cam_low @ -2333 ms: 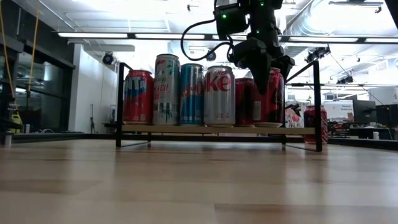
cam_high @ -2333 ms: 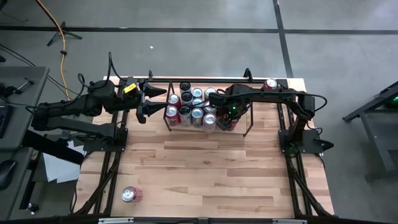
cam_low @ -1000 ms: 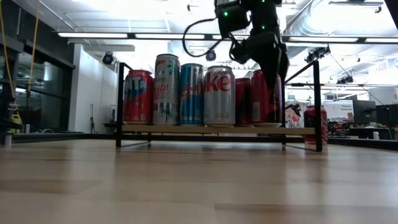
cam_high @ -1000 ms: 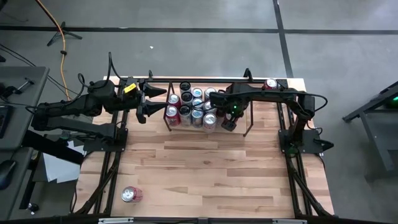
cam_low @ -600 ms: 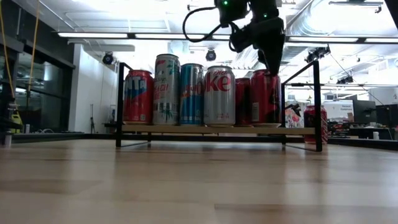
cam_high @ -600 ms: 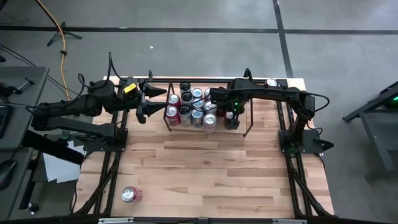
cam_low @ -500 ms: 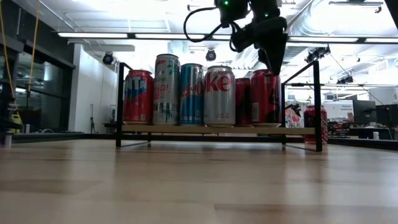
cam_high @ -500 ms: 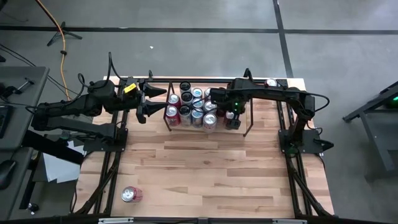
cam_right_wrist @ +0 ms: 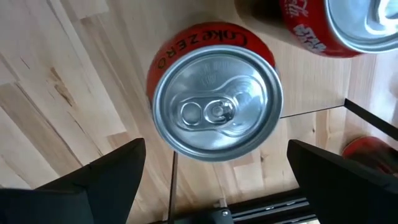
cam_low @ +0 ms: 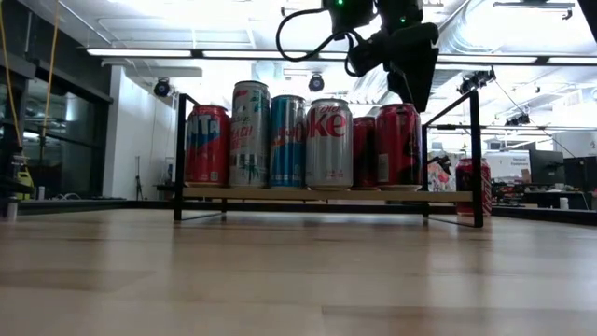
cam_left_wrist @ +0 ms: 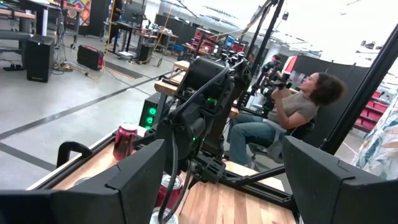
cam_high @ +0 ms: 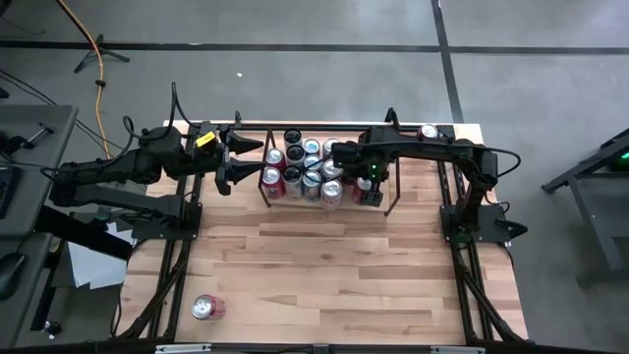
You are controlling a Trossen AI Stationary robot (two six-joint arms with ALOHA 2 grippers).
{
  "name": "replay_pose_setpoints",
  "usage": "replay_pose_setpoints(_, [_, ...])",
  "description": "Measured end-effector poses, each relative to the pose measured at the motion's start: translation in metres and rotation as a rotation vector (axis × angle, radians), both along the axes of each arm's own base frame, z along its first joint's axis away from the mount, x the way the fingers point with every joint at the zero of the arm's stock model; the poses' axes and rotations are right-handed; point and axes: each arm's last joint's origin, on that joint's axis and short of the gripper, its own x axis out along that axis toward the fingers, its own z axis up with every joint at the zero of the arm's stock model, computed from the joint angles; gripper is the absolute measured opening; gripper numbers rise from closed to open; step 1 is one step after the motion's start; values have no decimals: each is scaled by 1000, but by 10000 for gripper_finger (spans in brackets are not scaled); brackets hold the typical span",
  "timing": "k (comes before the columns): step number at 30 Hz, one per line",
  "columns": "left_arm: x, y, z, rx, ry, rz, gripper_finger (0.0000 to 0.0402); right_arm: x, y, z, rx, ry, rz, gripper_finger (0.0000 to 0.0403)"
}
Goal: Place canned beverage on shelf
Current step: Put the red and black soda can and align the it with the other red and white soda can on the shelf
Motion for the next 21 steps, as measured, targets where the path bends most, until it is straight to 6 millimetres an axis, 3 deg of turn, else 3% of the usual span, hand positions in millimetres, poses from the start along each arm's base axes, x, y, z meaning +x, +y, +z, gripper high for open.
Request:
replay_pose_setpoints(15, [0,1,0,0,0,22,275,0,0,0,2,-1,7,376])
replay_pose_setpoints(21, [0,1,0,0,1,22,275,0,0,0,20,-3,30,346])
